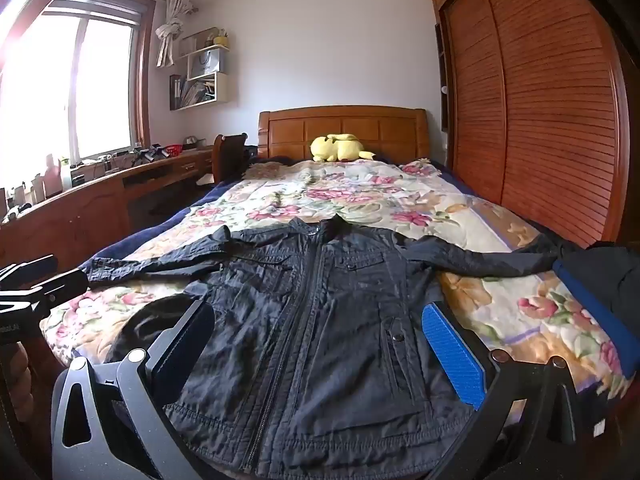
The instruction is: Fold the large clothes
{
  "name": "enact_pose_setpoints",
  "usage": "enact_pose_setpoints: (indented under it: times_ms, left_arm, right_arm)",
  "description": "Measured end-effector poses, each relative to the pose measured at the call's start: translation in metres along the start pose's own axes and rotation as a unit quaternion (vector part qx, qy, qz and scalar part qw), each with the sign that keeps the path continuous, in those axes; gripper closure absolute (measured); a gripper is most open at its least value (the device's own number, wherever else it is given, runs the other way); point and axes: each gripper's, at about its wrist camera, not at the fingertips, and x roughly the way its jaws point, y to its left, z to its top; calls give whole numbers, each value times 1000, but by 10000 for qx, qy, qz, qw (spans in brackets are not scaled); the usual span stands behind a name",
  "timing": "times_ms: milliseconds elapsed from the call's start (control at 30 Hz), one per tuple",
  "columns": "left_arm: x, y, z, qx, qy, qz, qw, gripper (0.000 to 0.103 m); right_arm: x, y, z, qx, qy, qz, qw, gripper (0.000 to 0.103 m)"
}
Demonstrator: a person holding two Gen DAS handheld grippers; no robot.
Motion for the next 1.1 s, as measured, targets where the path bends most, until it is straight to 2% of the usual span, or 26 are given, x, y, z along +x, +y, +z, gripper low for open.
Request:
enact_pose_setpoints:
  times_ms: [467, 1100]
  left_arm:
    - [2, 2, -3, -53, 24, -24, 10000, 0]
    - [-12, -5, 2, 27, -141, 7, 9999, 0]
  right_arm:
    - [-1, 3, -1, 1, -17, -15, 10000, 0]
    - [-4, 0, -3, 37, -88, 35, 9999, 0]
